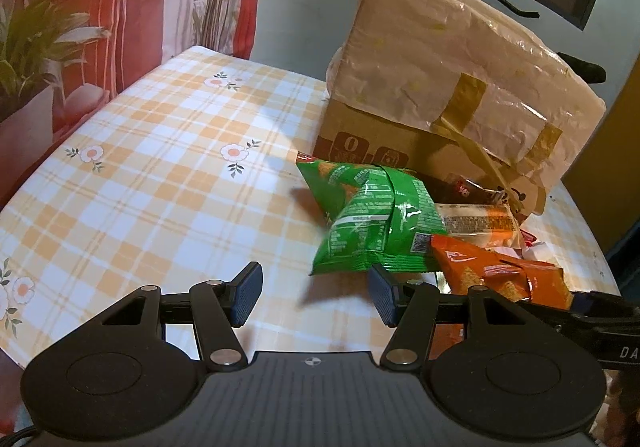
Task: Organize snacks
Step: 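Close the right gripper on the orange snack bag, then grasp the green chip bag with the left gripper while right holds the orange bag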
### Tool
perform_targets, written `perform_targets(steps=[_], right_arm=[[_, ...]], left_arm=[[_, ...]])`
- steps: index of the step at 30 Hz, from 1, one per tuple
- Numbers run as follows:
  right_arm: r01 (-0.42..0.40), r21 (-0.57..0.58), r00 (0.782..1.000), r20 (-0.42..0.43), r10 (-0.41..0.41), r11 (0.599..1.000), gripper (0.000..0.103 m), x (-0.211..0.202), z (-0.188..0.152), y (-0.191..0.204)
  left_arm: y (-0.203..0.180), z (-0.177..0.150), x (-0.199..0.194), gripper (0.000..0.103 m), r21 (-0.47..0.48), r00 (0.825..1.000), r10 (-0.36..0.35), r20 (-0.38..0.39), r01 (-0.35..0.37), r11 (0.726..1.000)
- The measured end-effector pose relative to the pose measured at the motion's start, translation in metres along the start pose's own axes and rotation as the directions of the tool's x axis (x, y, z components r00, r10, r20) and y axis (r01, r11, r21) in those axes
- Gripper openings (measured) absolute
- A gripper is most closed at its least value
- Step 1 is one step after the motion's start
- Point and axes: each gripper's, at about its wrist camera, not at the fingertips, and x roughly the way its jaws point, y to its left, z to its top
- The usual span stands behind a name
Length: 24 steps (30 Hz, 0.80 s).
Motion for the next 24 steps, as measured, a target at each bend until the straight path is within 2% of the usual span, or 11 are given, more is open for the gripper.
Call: perform_targets(steps=[6,12,17,24], right_arm=[[0.017,-0.035,1.000,-0.001,-0.017,0.999,0.073,-0.007,0.002,0.002],[-0.022,-0.073,0.996,0.082,0.028,0.997,0.071,-0.024,0.010,0.006],[0.104,-0.058,0.987,0.131,-0.096,0.993,0.070,-0.026,0.014,-0.004],[0.137,-0.022,0.982,0.133,-0.133,0.990,0.070,-0.028,0.014,-0.015]], left_arm=[[0.001,0.001,0.002,0.064,-0.002,1.000,0.001,-0.006,-0.001,1.000],[0.000,0.003,0.004,0.065,0.005,1.000,-0.002,-0.007,0.002,1.000],[-0.005,0.017,0.009,0.075,0.016,1.000,-0.018,-0.007,0.018,1.000],[-0.035,0.035,0.034,0.077,0.122,0.997,-0.055,-0.054,0.061,0.991]])
